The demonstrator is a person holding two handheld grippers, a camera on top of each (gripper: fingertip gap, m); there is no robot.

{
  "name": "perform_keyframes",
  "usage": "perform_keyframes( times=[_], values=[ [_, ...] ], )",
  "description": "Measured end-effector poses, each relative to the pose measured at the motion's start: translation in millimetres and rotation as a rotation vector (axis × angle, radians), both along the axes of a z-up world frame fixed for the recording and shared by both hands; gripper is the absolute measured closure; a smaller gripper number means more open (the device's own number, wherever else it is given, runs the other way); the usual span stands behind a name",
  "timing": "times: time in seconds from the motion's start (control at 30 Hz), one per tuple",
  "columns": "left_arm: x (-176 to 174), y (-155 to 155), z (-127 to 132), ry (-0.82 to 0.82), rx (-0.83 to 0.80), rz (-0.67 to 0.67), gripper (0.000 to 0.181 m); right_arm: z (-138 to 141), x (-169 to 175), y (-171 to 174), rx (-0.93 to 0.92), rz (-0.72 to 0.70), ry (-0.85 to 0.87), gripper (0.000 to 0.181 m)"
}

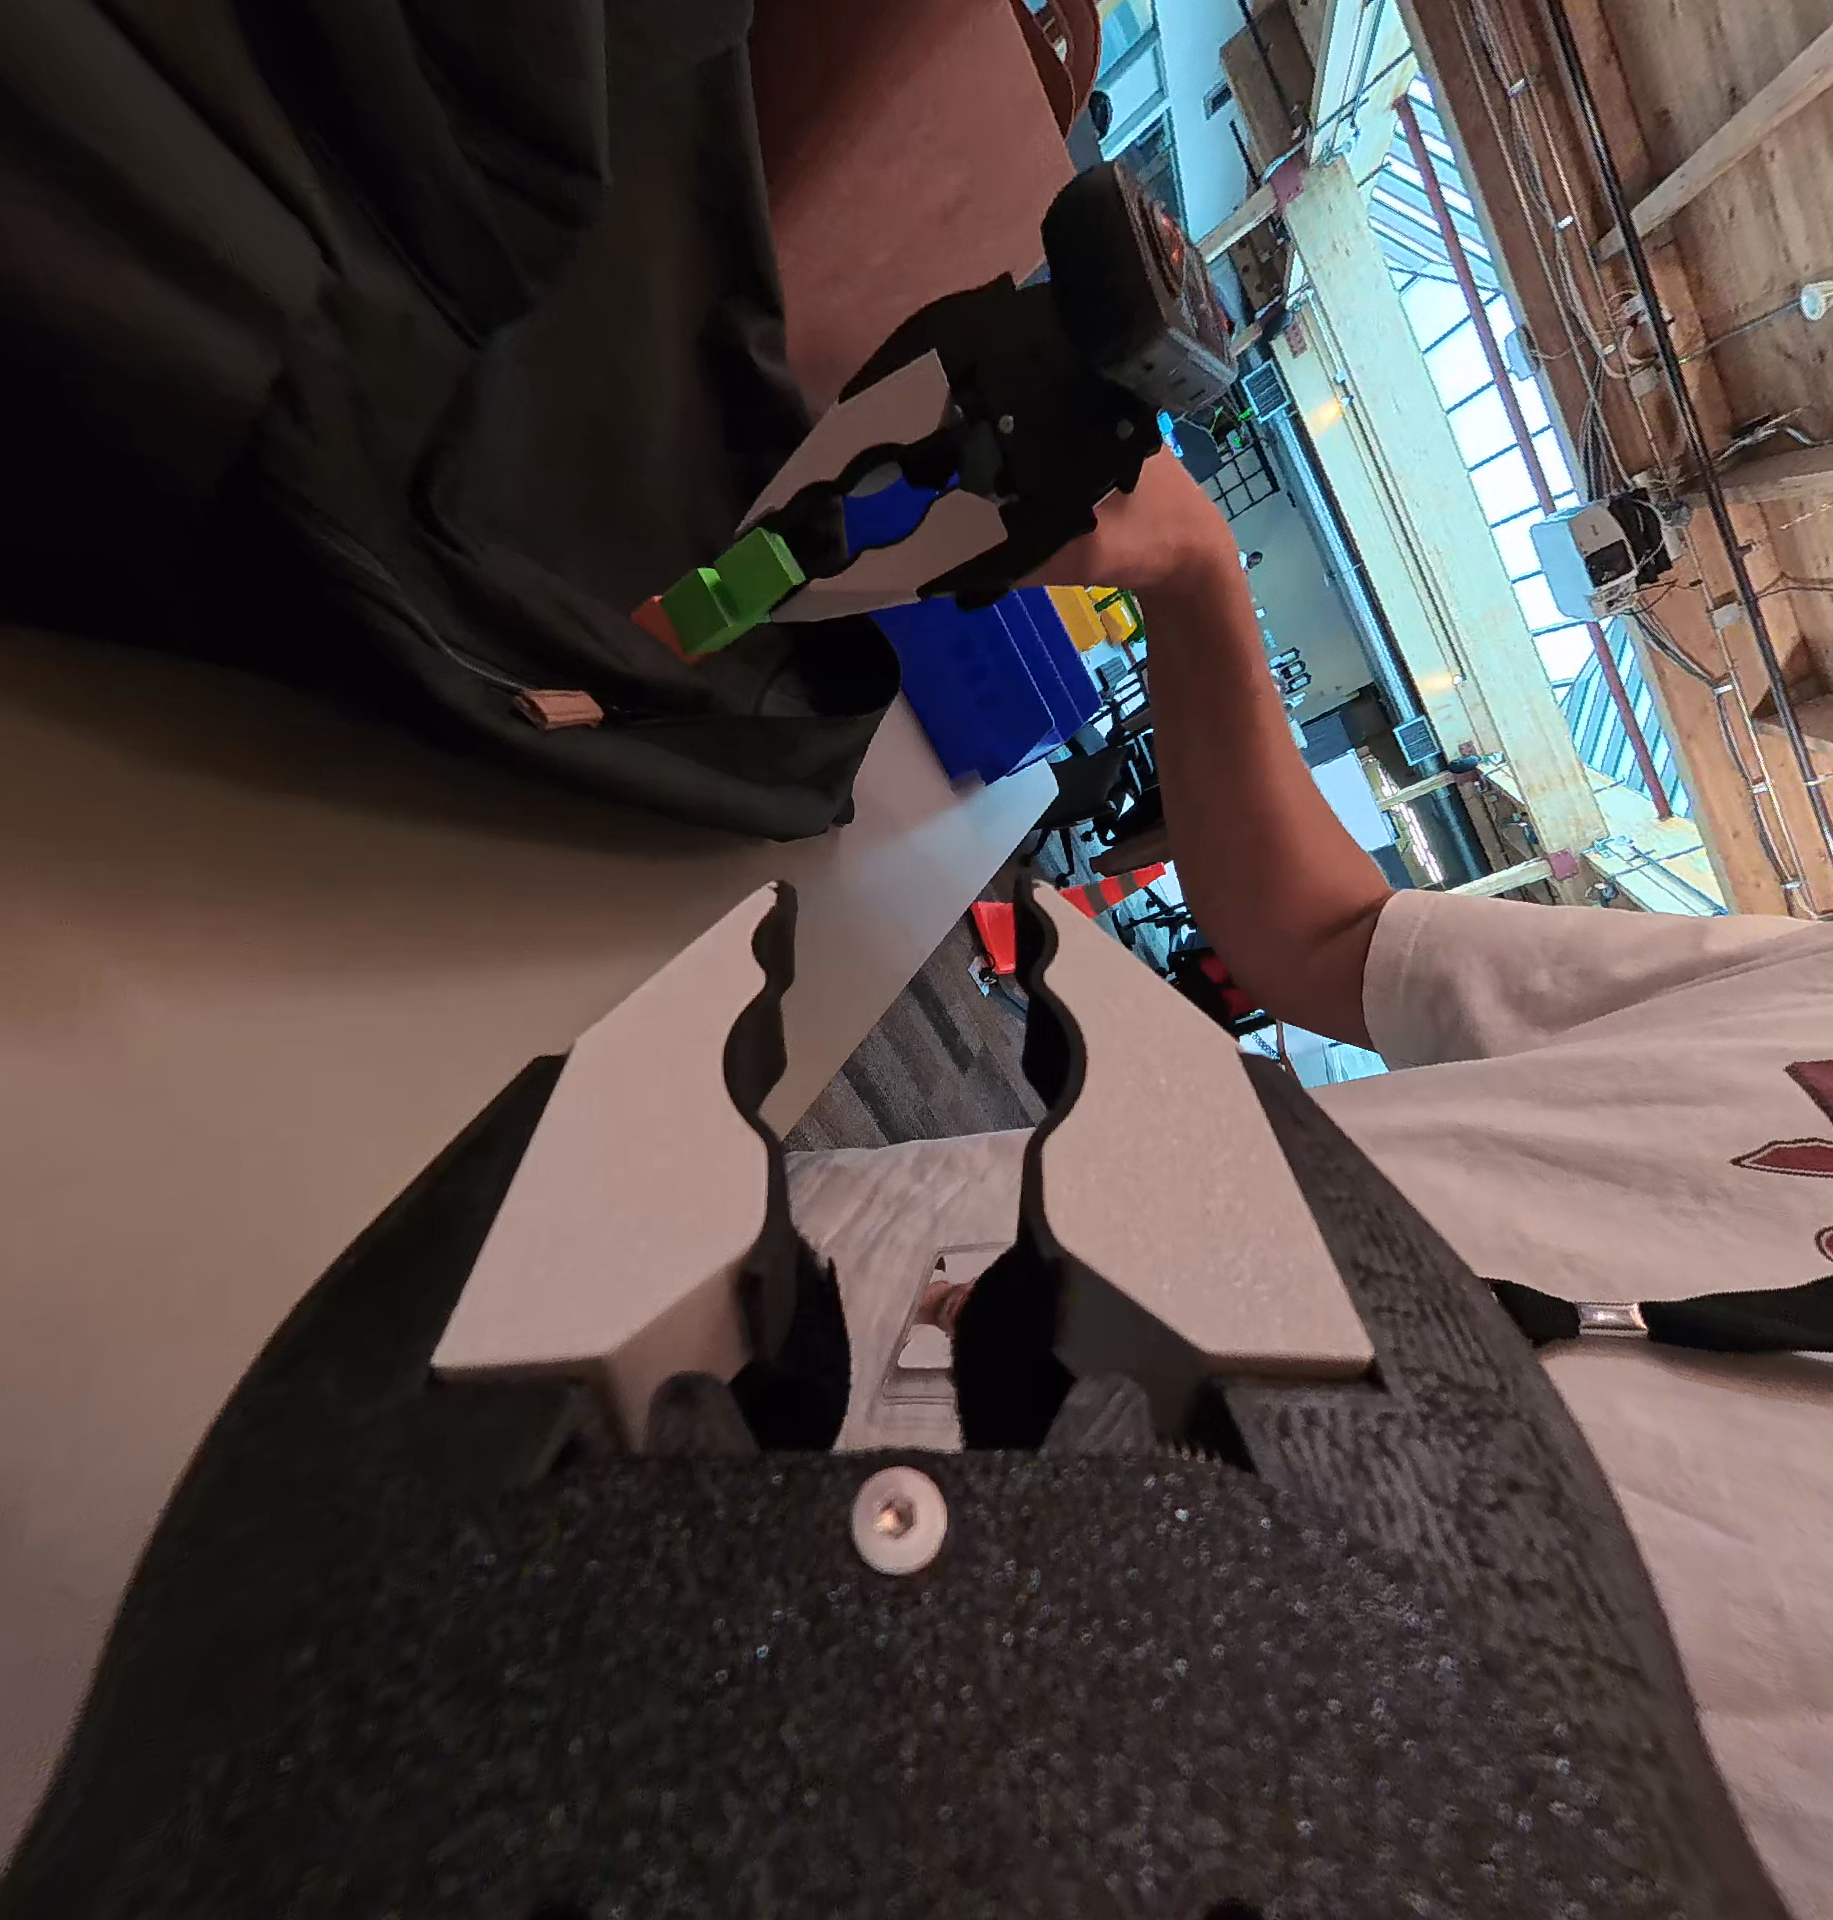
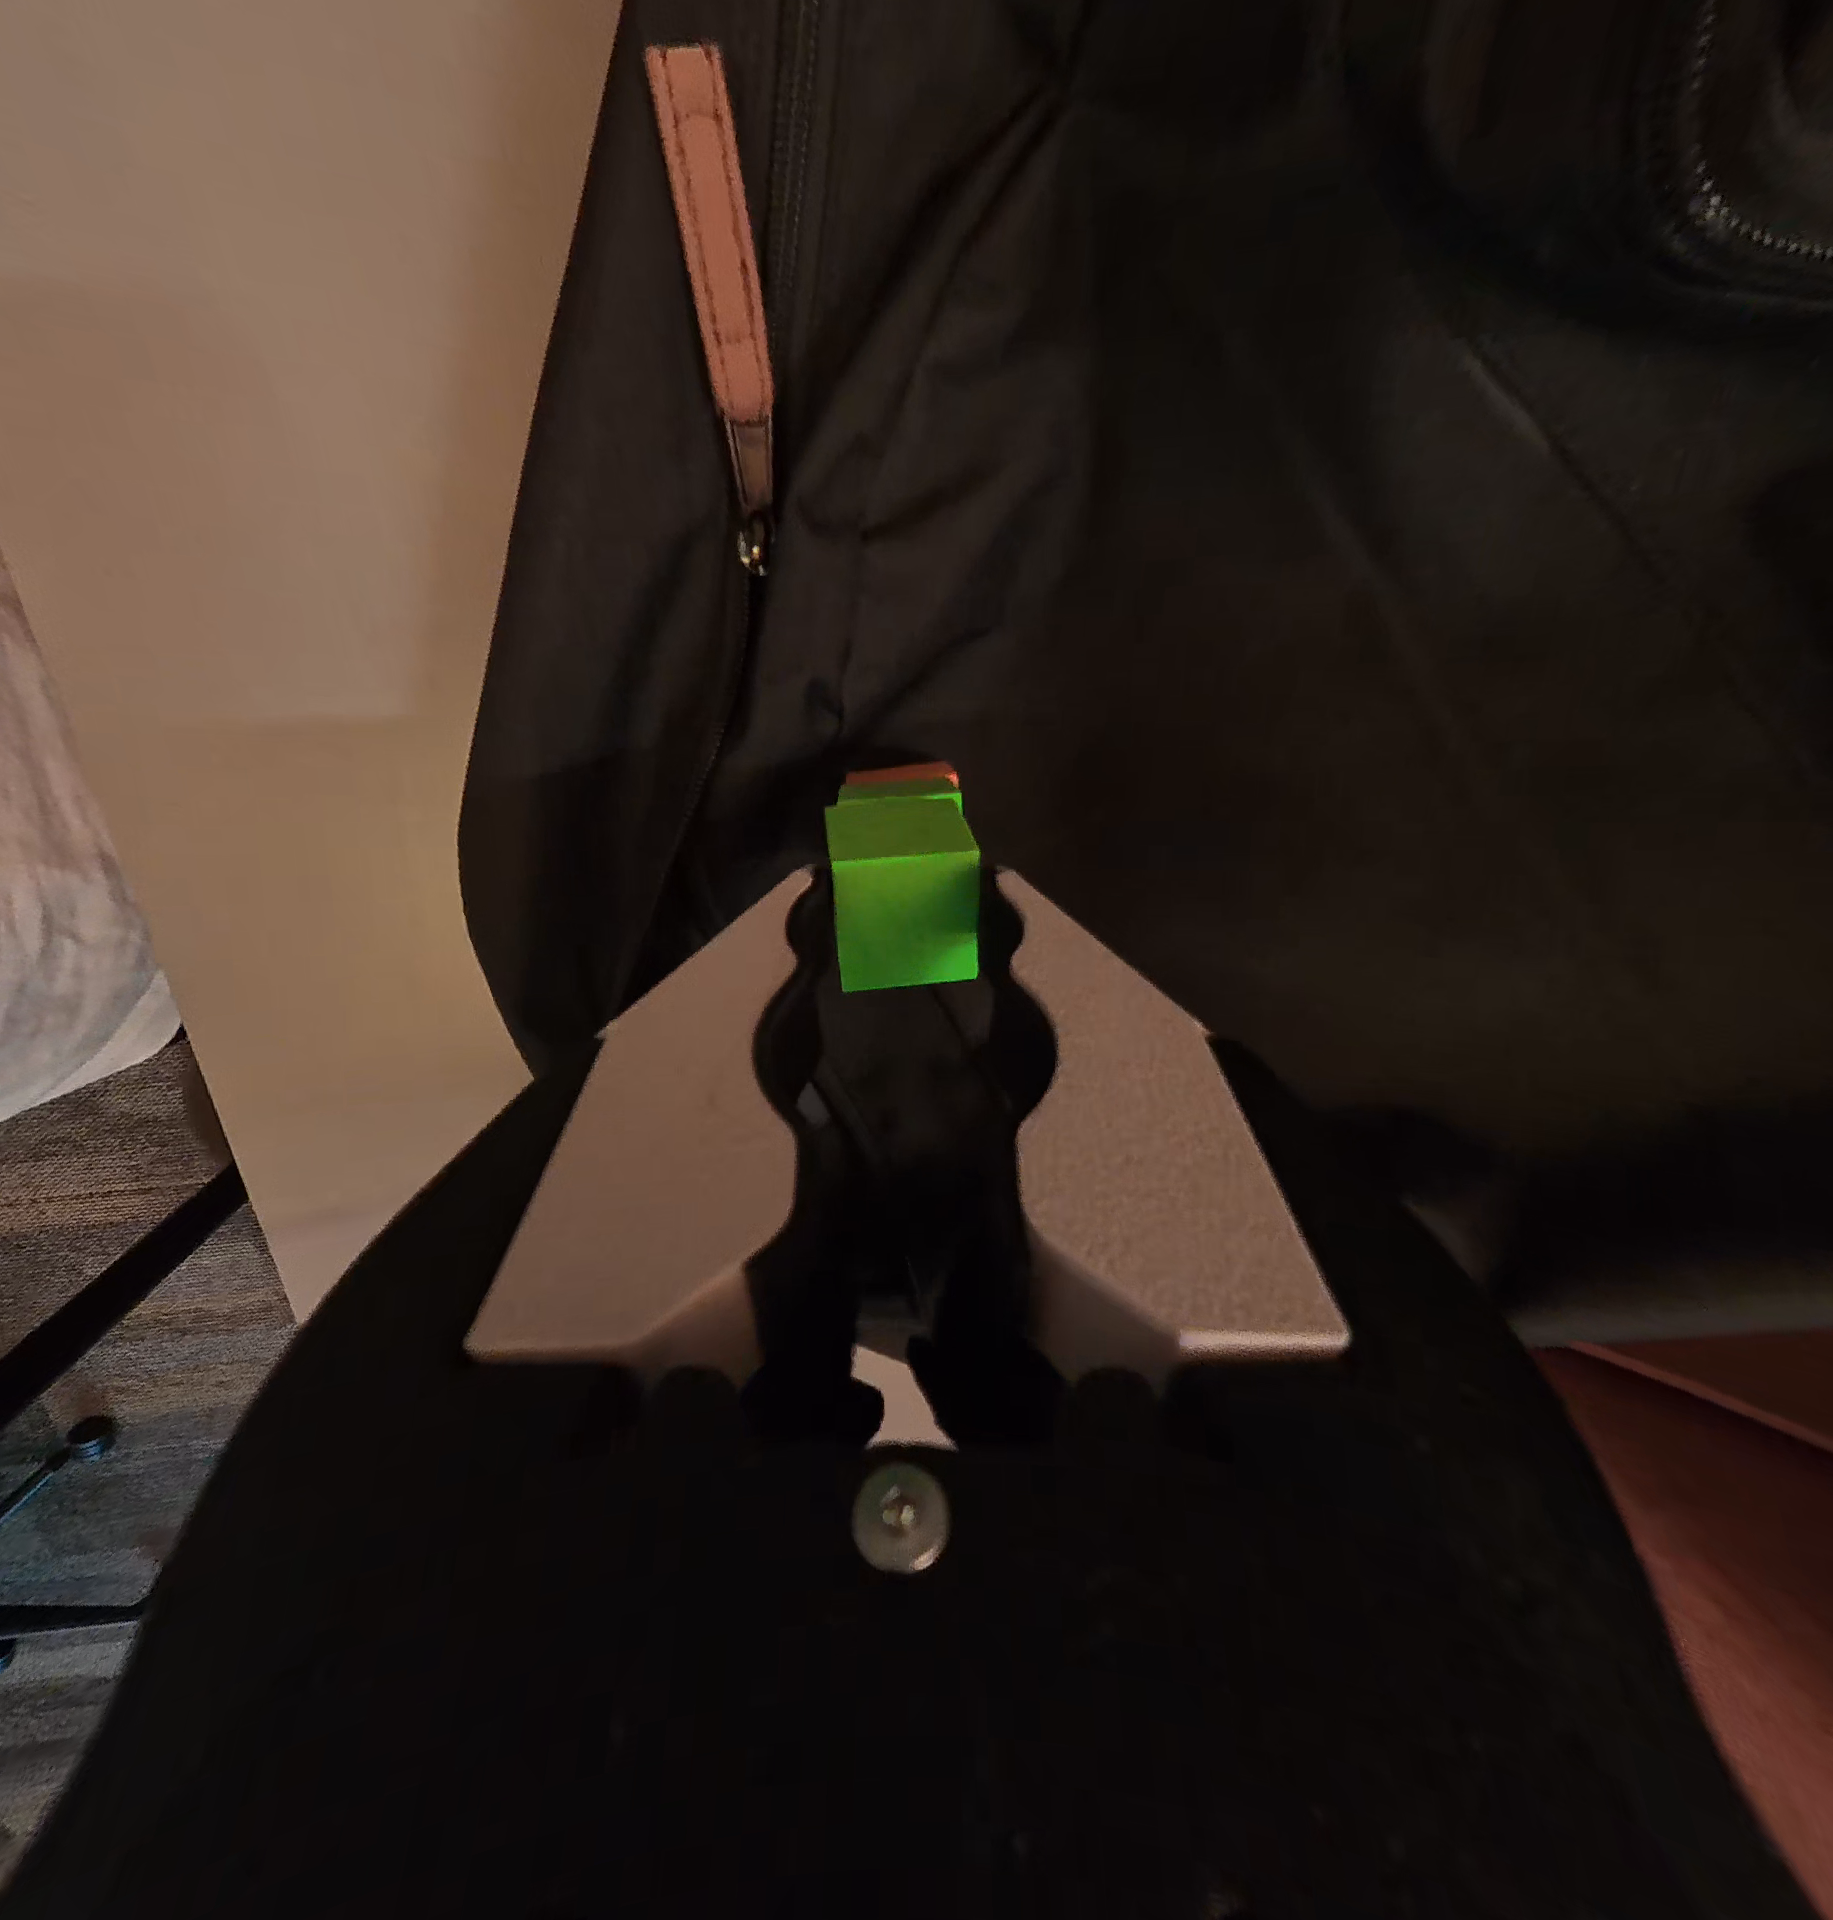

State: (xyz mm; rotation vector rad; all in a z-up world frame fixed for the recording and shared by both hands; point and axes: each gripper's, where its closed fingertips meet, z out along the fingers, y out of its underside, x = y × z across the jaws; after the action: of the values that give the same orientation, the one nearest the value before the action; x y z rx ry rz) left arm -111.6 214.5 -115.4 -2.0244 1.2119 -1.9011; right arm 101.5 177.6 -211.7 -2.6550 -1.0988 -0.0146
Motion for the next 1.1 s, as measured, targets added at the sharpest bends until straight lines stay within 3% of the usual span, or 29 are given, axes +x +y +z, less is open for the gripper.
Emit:
perform_keyframes(
  times=[0.37,0.63,0.73,0.87,0.97,1.1],
  values=[
    [-1.1,-4.2,-6.9,0.023,0.004,-0.005,0.138,-6.4,-1.2,1.4,-0.021,-0.011,0.027,0.148],
    [-8.2,9.3,-14.3,0.072,0.081,0.035,0.138,14.5,0.4,-3.7,0.097,-0.070,0.072,0.134],
    [-22.2,46.4,-29.3,0.190,0.282,0.101,0.138,40.0,-7.8,-10.4,0.257,-0.177,0.195,0.131],
    [-42.4,127.7,-40.4,0.326,0.614,0.154,0.138,63.3,-31.1,-32.2,0.496,-0.304,0.364,0.124],
    [-45.9,187.2,-51.9,0.373,0.841,0.078,0.138,69.0,-59.8,-55.1,0.639,-0.338,0.482,0.121],
    [-34.3,245.8,-89.2,0.441,0.968,-0.125,0.138,71.5,-100.1,-83.9,0.713,-0.354,0.644,0.119]
  ],
)
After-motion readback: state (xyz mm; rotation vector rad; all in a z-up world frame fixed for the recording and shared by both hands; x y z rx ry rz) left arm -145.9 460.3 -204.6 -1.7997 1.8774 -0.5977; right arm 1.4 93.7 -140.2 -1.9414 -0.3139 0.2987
